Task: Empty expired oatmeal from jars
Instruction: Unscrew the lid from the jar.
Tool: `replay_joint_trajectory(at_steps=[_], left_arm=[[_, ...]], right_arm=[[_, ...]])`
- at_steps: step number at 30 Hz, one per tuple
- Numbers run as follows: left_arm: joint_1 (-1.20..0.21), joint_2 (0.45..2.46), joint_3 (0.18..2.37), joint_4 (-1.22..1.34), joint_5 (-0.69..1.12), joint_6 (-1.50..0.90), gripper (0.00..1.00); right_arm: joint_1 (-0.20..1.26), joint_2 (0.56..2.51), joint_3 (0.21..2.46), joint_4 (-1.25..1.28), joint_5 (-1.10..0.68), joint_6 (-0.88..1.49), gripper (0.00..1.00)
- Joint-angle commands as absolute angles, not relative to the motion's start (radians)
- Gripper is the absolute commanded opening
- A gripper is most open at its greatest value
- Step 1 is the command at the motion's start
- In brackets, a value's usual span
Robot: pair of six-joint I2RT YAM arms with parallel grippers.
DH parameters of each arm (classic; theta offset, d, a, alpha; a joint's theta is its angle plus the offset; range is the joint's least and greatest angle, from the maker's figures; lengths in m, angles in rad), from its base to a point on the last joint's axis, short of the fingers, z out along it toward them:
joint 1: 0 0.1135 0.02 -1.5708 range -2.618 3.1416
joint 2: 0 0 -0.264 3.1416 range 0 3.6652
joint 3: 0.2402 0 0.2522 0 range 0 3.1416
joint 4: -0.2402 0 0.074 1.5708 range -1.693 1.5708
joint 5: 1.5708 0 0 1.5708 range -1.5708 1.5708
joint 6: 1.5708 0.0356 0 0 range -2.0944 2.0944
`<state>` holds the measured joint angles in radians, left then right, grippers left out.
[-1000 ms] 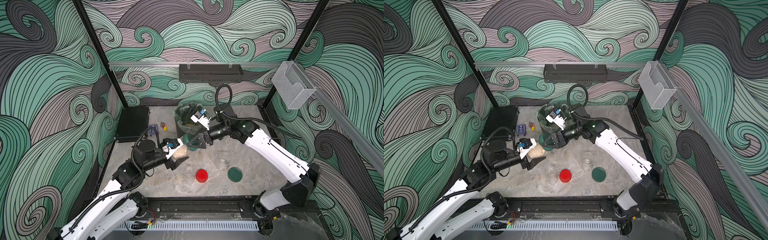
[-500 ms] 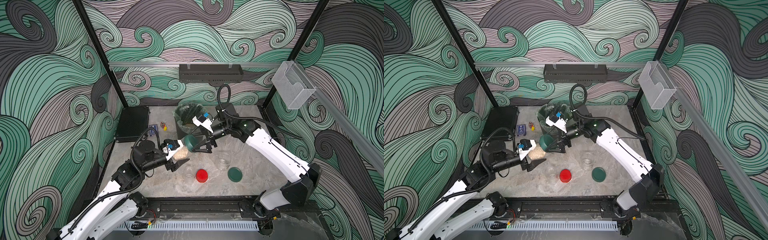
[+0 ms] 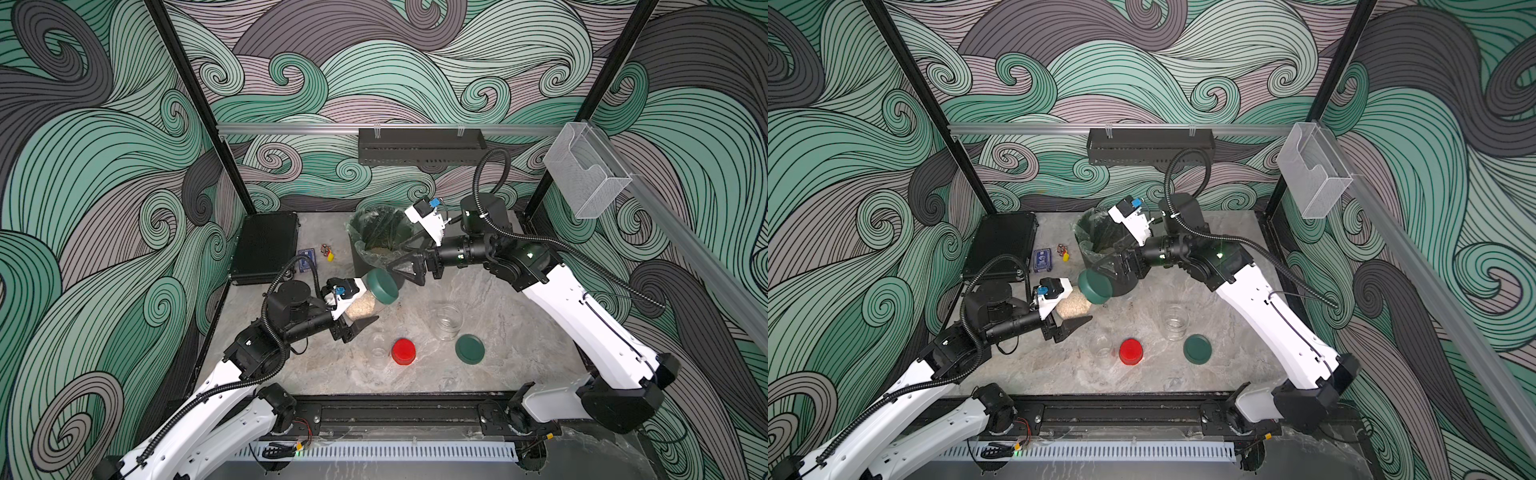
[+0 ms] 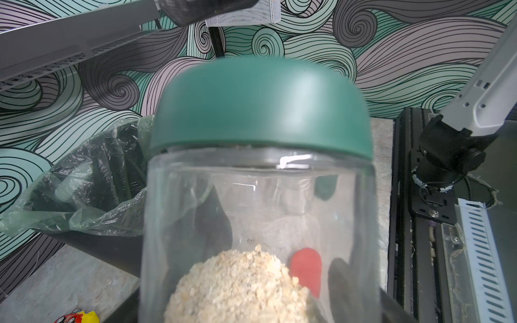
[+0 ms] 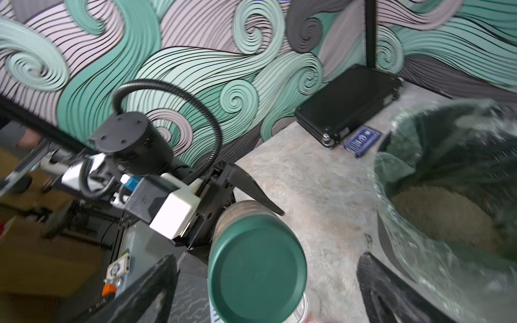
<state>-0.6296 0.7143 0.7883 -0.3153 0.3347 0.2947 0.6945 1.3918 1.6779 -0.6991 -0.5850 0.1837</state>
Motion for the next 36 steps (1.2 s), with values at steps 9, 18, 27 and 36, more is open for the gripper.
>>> replay_joint_trajectory(at_steps=[9, 18, 27, 36], left_arm=[[-0.627, 0.742, 0.838, -0.166, 0.339, 0.267, 0.51], [-0.627, 0.747, 0.845, -0.167, 0.347, 0.261, 0.51], [-0.629, 0.745, 0.848, -0.173, 0.350, 0.259, 0.50], [-0.629, 0.737, 0.844, -0.177, 0.347, 0.261, 0.50]], right_arm=[[0.757, 1.394, 1.630, -0.791, -0.641, 0.370, 0.99], [0.769, 1.454, 1.637, -0.772, -0.682, 0.376, 0.99], [0.769, 1.475, 1.645, -0.769, -0.684, 0.378, 0.99], [0.721, 1.410, 1.618, -0.770, -0.643, 0.369, 0.99]])
